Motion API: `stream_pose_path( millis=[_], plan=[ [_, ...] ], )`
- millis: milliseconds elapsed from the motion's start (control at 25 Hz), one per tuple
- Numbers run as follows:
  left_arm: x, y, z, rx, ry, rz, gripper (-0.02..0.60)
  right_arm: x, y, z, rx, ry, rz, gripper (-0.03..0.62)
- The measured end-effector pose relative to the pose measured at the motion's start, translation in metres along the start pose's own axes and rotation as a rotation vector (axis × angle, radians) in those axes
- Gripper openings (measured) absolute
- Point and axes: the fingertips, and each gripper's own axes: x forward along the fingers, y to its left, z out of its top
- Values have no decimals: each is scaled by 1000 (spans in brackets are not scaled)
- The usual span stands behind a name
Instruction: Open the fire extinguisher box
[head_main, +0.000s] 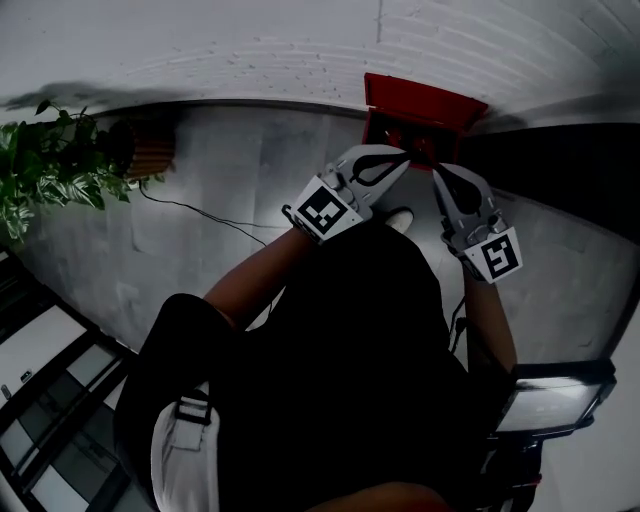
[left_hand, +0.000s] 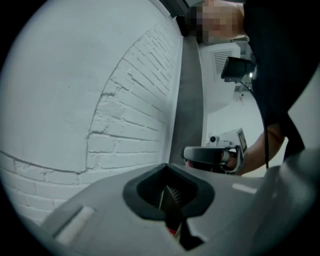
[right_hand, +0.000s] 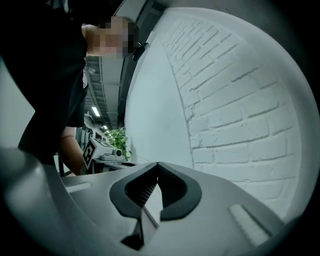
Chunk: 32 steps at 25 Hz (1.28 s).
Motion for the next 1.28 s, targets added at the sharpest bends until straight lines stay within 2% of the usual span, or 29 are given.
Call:
stream_pose_path(
  millis=[240,360,440,640,1280],
  plan=[
    [-15,-47,41,-2,-14,-37,3,-26,37,45,-74,7,37,8],
    [-15,-66,44,39,-9,-70,3,-36,43,46,-74,2,42,8],
    [-17,-75,48,38,-12,-76,3,-43,47,47,-73,9,40,8],
    [-21,-80,51,25,-16,-68,3,-44,48,49,-78,4,49,8],
    [-29,-86,50,51,-15,-68,3,-45,58,44,-83,7,64,8]
  ],
)
